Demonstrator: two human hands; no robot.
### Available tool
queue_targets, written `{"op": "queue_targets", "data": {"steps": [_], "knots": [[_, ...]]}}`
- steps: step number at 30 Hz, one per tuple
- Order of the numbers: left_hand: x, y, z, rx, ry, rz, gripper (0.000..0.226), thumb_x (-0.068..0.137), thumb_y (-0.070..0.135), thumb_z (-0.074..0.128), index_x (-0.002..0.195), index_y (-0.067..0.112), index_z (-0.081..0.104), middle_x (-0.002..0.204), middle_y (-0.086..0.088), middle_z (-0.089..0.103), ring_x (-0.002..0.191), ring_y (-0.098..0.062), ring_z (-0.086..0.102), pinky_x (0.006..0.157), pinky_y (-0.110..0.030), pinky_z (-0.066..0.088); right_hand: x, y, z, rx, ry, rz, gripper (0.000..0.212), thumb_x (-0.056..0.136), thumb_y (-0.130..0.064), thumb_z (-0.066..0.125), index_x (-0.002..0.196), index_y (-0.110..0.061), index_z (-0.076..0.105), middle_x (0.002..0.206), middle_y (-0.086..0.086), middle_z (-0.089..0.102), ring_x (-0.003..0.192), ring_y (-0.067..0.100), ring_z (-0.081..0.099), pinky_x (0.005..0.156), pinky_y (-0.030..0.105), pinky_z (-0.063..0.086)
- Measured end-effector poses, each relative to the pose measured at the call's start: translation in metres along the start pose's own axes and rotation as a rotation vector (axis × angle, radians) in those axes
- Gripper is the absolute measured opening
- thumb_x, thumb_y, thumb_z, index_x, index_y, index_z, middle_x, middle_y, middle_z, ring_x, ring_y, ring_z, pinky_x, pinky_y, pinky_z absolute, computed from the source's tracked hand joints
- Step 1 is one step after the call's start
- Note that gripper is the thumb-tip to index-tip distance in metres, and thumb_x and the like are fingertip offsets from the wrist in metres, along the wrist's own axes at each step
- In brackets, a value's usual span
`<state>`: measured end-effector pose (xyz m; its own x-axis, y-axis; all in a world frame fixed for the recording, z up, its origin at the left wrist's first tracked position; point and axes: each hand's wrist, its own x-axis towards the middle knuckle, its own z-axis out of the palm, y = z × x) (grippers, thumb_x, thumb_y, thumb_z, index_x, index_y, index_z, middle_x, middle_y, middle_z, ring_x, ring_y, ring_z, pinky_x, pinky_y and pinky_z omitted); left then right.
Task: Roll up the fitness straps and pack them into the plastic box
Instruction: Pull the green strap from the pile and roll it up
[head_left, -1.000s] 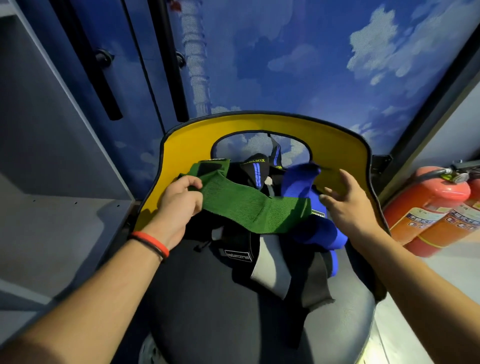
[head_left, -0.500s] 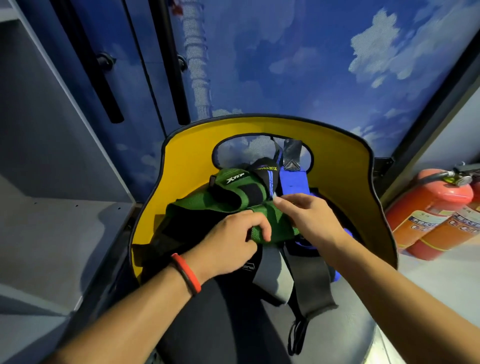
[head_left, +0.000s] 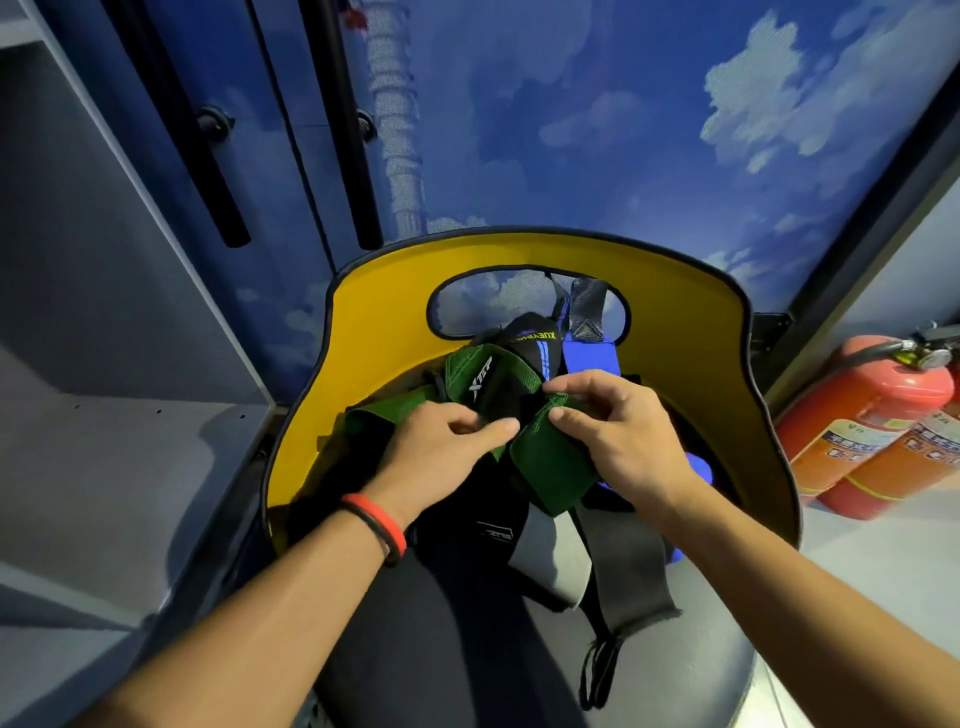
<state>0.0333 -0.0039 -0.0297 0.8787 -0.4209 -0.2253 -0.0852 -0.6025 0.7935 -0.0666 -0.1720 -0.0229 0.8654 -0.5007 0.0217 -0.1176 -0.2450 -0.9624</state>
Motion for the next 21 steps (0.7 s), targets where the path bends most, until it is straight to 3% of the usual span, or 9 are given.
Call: {"op": "queue_targets", "data": {"steps": [2, 5, 8, 10, 12, 16, 18, 21], "knots": [[0.003, 0.001, 0.006, -0.201, -0.062, -0.036, 0.022, 0.081, 0.035, 0.083, 0.095, 0.021, 0.073, 0.093, 0.005, 0.076, 0.089, -0.009, 0.07, 0.081, -0.026, 0.054, -0.002, -0.002, -0.001, -0.011, 0.009, -0.026, 0.021, 0.091, -0.006, 0.074, 0.097, -0.026, 0.077, 0.078, -0.003, 0.074, 0.072, 0.007, 0.068, 0.07, 0.031, 0.058], [0.009, 0.006, 0.008, -0.183, 0.019, 0.036, 0.021, 0.084, 0.025, 0.081, 0.098, 0.014, 0.069, 0.09, -0.001, 0.076, 0.087, -0.018, 0.073, 0.086, -0.035, 0.058, -0.001, -0.002, -0.006, -0.017, 0.04, -0.016, 0.019, 0.09, -0.01, 0.076, 0.098, -0.027, 0.078, 0.083, -0.001, 0.076, 0.076, 0.01, 0.07, 0.075, 0.037, 0.059], [0.014, 0.012, -0.001, -0.243, 0.151, 0.055, 0.02, 0.087, 0.022, 0.079, 0.098, 0.019, 0.063, 0.09, 0.005, 0.068, 0.085, -0.013, 0.067, 0.074, -0.024, 0.052, -0.002, -0.003, -0.01, 0.019, 0.055, -0.014, 0.019, 0.09, -0.007, 0.075, 0.099, -0.024, 0.078, 0.089, 0.009, 0.076, 0.077, 0.013, 0.068, 0.076, 0.039, 0.059], [0.018, 0.009, -0.015, -0.305, 0.229, 0.035, 0.017, 0.089, 0.019, 0.077, 0.094, 0.02, 0.062, 0.089, 0.006, 0.067, 0.084, -0.013, 0.065, 0.068, -0.02, 0.047, -0.002, -0.005, -0.017, 0.041, 0.075, -0.018, 0.02, 0.089, -0.005, 0.075, 0.097, -0.023, 0.078, 0.086, 0.006, 0.076, 0.076, 0.011, 0.066, 0.073, 0.033, 0.057], [0.024, 0.0, -0.031, -0.364, 0.313, 0.025, 0.016, 0.09, 0.016, 0.076, 0.09, 0.02, 0.061, 0.09, 0.002, 0.07, 0.084, -0.015, 0.065, 0.066, -0.019, 0.046, -0.002, -0.003, -0.029, 0.1, 0.091, -0.005, 0.021, 0.089, -0.002, 0.074, 0.096, -0.022, 0.078, 0.088, 0.003, 0.076, 0.079, 0.01, 0.066, 0.076, 0.029, 0.054], [0.028, -0.018, -0.05, -0.322, 0.428, 0.048, 0.017, 0.09, 0.017, 0.076, 0.099, 0.014, 0.062, 0.087, -0.002, 0.068, 0.085, -0.018, 0.063, 0.069, -0.023, 0.048, 0.003, 0.009, -0.051, 0.199, 0.198, 0.028, 0.027, 0.089, 0.006, 0.07, 0.093, -0.02, 0.072, 0.093, 0.003, 0.074, 0.086, 0.015, 0.066, 0.084, 0.032, 0.053], [0.03, -0.02, -0.052, -0.296, 0.43, 0.083, 0.016, 0.091, 0.021, 0.075, 0.1, 0.018, 0.062, 0.096, -0.005, 0.07, 0.091, -0.02, 0.065, 0.075, -0.027, 0.048, 0.006, 0.015, -0.054, 0.229, 0.252, 0.044, 0.032, 0.09, 0.01, 0.066, 0.088, -0.022, 0.067, 0.078, -0.01, 0.069, 0.077, 0.011, 0.061, 0.075, 0.027, 0.049], [0.026, -0.011, -0.046, -0.287, 0.331, 0.123, 0.015, 0.096, 0.024, 0.069, 0.108, 0.021, 0.061, 0.1, 0.0, 0.07, 0.092, -0.014, 0.063, 0.073, -0.022, 0.046, 0.007, 0.016, -0.052, 0.325, 0.253, 0.078, 0.031, 0.09, 0.012, 0.061, 0.088, -0.019, 0.061, 0.071, -0.006, 0.062, 0.068, 0.011, 0.056, 0.066, 0.025, 0.044]]}}
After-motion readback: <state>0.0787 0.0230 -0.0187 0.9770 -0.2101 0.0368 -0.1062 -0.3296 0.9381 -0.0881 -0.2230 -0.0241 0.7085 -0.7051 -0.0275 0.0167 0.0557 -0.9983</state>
